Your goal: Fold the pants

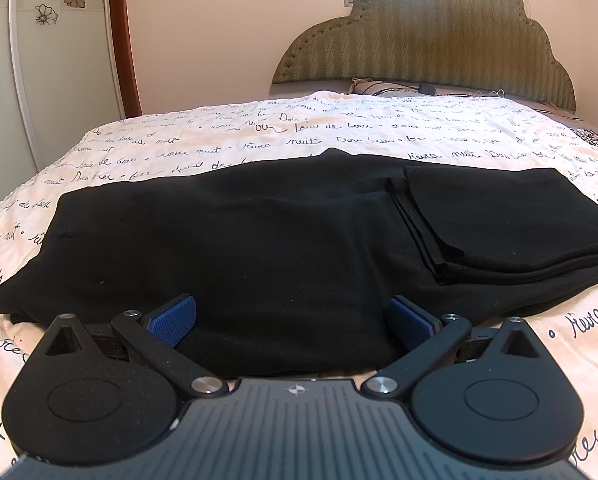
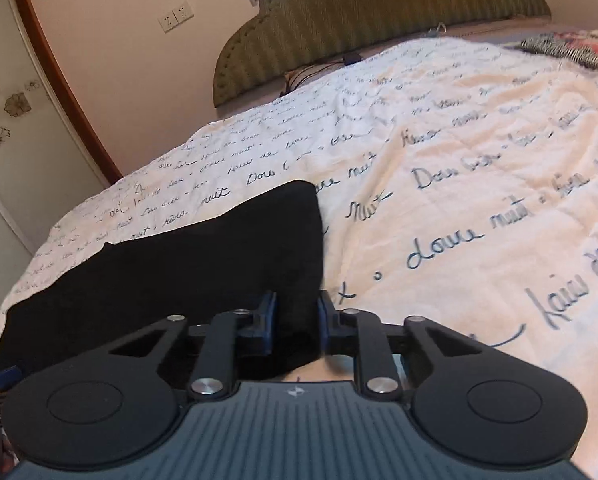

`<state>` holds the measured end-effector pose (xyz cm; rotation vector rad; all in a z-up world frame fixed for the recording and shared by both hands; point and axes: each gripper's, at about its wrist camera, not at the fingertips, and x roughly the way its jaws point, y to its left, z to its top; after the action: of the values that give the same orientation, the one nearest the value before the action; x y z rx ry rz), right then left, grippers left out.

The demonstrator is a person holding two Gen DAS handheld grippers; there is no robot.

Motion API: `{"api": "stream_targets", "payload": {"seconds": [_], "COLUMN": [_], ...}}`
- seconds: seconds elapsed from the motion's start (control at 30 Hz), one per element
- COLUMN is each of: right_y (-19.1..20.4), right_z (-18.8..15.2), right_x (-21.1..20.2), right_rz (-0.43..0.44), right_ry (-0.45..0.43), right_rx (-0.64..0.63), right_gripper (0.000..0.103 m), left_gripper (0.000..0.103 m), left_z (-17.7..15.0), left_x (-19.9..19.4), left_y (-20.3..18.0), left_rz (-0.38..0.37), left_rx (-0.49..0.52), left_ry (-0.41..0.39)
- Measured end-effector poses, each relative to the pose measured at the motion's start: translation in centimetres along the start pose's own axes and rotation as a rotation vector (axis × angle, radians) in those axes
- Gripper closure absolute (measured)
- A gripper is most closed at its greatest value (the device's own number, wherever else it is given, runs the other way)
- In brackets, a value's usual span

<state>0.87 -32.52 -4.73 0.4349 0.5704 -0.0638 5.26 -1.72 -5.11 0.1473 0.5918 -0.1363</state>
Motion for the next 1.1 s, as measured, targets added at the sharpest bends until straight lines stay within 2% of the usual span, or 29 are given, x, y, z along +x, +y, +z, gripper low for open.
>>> {"api": "stream_targets", "payload": {"seconds": [0.07,0.1,0.13,0.2,0.23,0.27,0.3,0.33,0.37,0.4,0.5,0.53,0.57,0.6,0.63,1.1], "right_y": [-0.2,-0.6,-1.2,-0.8,0.4,1.9,3.6,5.2,6.6,7.8,10.3,10.9,11.4,11.7,11.9,11.2], "right_z": [-0.4,-0.5,-0.4,-0.1,0.2,0.6,0.8,0.8,0.7,0.3,-1.6,-2.6,-3.6,-3.9,-4.0,-4.4], "right_x": [0.2,0.3,0.1,-1.6,-2.4,-2.8,-2.6,-2.2,-1.4,-0.3,3.1,4.0,4.3,4.3,4.0,3.4], "right_rz": [-0.045,-0.034,-0.026,-0.125,-0.175,-0.189,-0.174,-0.142,-0.100,-0.065,-0.023,-0.048,-0.088,-0.129,-0.165,-0.139], "right_ry": [0.022,0.029,0.018,-0.078,-0.130,-0.154,-0.156,-0.144,-0.124,-0.095,0.010,0.034,0.014,-0.013,-0.029,-0.047], "right_rx": [-0.046,-0.027,0.015,0.046,-0.003,-0.078,-0.156,-0.216,-0.258,-0.285,-0.341,-0.374,-0.423,-0.447,-0.456,-0.414], "right_gripper": [0.084,0.083,0.078,0.070,0.066,0.062,0.051,0.033,0.026,0.023,0.022,0.016,0.013,0.004,0.000,0.000], "left_gripper": [0.000,0.000,0.000,0.000,0.000,0.000,0.000,0.000,0.000,0.000,0.000,0.000,0.000,0.000,0.000,0.000], "left_z": [0.0,0.0,0.0,0.1,0.0,0.0,0.0,0.0,0.0,0.0,0.0,0.0,0.0,0.0,0.0,0.0], "left_x": [0.0,0.0,0.0,0.1,0.1,0.0,0.0,0.0,0.0,0.0,-0.1,-0.1,-0.1,-0.1,-0.1,0.0], "left_y": [0.1,0.0,0.0,0.0,0.0,-0.1,-0.1,-0.1,-0.1,-0.1,-0.1,-0.1,-0.1,0.0,0.0,0.0], "left_rz": [0.000,-0.001,-0.001,0.000,0.002,0.004,0.005,0.004,0.003,0.002,0.000,-0.001,-0.003,-0.004,-0.004,-0.003], "left_rx": [0.000,-0.001,-0.002,0.000,0.002,0.005,0.006,0.005,0.004,0.003,0.001,0.000,-0.002,-0.004,-0.004,-0.003], "left_ry": [0.000,0.000,0.000,0.000,0.000,0.000,0.000,-0.001,-0.001,-0.001,-0.001,-0.002,-0.003,-0.002,-0.002,-0.001]}}
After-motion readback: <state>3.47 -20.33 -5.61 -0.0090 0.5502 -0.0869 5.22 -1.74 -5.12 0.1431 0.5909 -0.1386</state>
